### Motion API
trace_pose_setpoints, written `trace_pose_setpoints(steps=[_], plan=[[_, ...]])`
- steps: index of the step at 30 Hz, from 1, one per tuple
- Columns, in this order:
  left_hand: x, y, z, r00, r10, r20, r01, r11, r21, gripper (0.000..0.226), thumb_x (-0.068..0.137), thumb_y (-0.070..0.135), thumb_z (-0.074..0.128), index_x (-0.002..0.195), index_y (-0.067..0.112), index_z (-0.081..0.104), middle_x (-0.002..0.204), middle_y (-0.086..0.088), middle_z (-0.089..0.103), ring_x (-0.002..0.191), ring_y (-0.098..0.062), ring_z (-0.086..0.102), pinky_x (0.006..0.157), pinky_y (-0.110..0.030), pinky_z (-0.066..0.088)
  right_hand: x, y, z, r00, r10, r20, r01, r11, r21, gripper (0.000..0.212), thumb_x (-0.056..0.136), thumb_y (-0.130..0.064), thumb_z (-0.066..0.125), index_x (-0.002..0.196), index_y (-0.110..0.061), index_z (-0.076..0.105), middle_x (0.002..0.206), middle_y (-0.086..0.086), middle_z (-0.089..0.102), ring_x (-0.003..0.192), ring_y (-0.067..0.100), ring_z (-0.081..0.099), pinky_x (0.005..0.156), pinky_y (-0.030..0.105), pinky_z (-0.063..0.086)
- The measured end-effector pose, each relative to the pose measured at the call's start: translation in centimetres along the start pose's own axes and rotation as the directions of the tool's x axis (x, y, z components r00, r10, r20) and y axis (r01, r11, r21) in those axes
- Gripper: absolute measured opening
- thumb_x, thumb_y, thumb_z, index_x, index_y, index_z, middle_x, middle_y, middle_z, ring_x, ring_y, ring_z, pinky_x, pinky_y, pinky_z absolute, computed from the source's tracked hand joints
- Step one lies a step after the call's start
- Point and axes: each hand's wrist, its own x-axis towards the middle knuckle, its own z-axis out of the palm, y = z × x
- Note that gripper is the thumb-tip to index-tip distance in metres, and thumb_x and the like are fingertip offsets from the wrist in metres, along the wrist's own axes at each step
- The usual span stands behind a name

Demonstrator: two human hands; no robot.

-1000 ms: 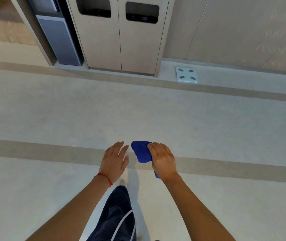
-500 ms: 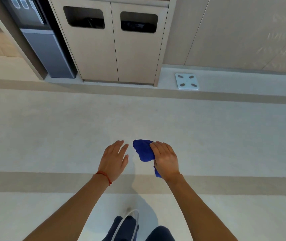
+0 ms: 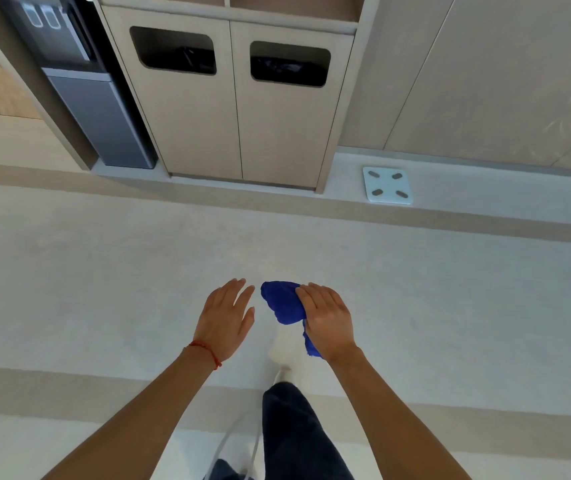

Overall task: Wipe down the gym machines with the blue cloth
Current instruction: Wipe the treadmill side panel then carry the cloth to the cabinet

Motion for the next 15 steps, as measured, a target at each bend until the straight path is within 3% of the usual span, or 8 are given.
trace_pose_setpoints(steps=[8,15], plan=[[10.7,0.8,-1.0,0.998,-0.044,-0.037,0.044,0.999,-0.017,0.068,0.101,0.04,0.01,0.114,0.001,0.064,0.117,-0.018,0.062,0.107,-0.034,0.06,0.086,-0.047,0.048,9.5,7.5,0.4,0.995,-0.072,-0.067,0.076,0.996,0.051,0.061,0.034,0.005,0.082,0.092,-0.006,0.065,0.083,0.006,0.071,0.074,0.022,0.069,0.07,0.028,0.056],[18.2,0.5,-1.5,0.998,-0.035,-0.052,0.035,0.999,-0.013,0.069,0.101,0.04,0.009,0.114,0.001,0.064,0.116,-0.018,0.062,0.106,-0.034,0.061,0.085,-0.046,0.049,15.8,12.2,1.5,0.994,-0.063,-0.087,0.064,0.998,0.002,0.054,0.035,0.004,0.083,0.087,-0.004,0.072,0.084,0.007,0.072,0.076,0.022,0.07,0.072,0.03,0.056]])
